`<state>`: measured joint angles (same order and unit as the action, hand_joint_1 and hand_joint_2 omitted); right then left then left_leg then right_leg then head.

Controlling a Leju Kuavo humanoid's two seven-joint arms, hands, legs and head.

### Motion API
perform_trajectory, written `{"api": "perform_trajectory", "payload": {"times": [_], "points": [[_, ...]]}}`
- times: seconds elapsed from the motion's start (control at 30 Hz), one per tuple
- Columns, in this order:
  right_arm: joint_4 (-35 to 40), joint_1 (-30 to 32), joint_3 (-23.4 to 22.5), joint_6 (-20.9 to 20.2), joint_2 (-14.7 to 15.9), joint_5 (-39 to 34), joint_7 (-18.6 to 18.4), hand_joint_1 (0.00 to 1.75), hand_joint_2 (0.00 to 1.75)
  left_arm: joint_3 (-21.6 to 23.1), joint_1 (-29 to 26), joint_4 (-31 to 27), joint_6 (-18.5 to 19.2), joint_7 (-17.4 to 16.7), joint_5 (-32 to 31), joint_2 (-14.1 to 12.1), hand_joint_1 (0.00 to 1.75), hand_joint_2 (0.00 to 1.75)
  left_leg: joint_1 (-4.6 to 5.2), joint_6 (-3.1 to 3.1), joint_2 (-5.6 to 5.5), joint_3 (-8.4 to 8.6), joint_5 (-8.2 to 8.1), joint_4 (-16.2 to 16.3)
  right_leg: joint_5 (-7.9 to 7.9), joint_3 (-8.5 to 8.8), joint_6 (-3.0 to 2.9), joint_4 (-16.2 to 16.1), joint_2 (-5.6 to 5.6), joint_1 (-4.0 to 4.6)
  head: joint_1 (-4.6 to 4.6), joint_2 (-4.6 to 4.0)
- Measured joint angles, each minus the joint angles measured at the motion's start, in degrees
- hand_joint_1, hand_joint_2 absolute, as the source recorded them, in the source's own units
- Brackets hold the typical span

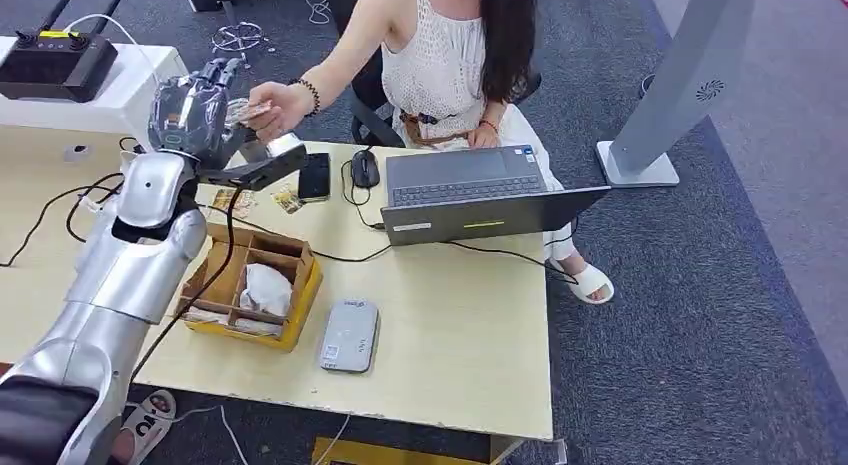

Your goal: Pass the card to the sensor for recognition and then transmit it.

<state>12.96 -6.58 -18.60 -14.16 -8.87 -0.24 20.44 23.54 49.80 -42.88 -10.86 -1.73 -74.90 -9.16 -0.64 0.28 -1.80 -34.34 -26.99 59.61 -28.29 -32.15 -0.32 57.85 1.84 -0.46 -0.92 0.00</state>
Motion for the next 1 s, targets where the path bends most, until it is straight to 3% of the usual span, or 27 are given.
{"api": "perform_trajectory", "payload": {"times": [0.23,0.33,0.67,1.0], "points": [[0.0,0.0,0.0,0.0,0.0,-0.3,0.1,0.0,1.75,0.0,-1.0,0.1,-2.2,0.9,1.2,-0.1,0.0,1.75,0.01,0.0,0.0,-0.01,0.0,0.0,0.0,0.0,0.0,0.0,0.0,0.0,0.0,0.0],[0.0,0.2,0.0,0.0,0.0,-0.7,0.7,0.0,1.75,-0.5,-4.4,-3.6,-4.1,2.1,3.0,-0.1,0.0,1.75,0.01,0.0,0.0,-0.01,-0.01,0.0,0.0,0.0,0.0,0.0,0.0,-0.01,0.02,0.0],[0.0,0.7,-0.2,0.1,0.0,-1.0,1.3,0.0,1.75,-0.9,-11.3,-13.7,-4.4,3.2,4.9,-0.7,0.0,1.75,0.01,0.01,0.0,-0.05,-0.01,0.0,0.0,-0.02,0.0,0.0,0.0,-0.01,0.0,0.0],[0.0,2.6,-2.9,0.0,0.1,-2.7,4.5,0.0,1.75,-0.8,-34.5,-42.7,-9.6,4.9,1.6,-2.1,0.0,1.75,0.04,0.09,0.04,-0.09,-0.25,0.0,-0.19,-0.08,0.13,-0.1,0.06,-0.05,0.0,0.0]]}}
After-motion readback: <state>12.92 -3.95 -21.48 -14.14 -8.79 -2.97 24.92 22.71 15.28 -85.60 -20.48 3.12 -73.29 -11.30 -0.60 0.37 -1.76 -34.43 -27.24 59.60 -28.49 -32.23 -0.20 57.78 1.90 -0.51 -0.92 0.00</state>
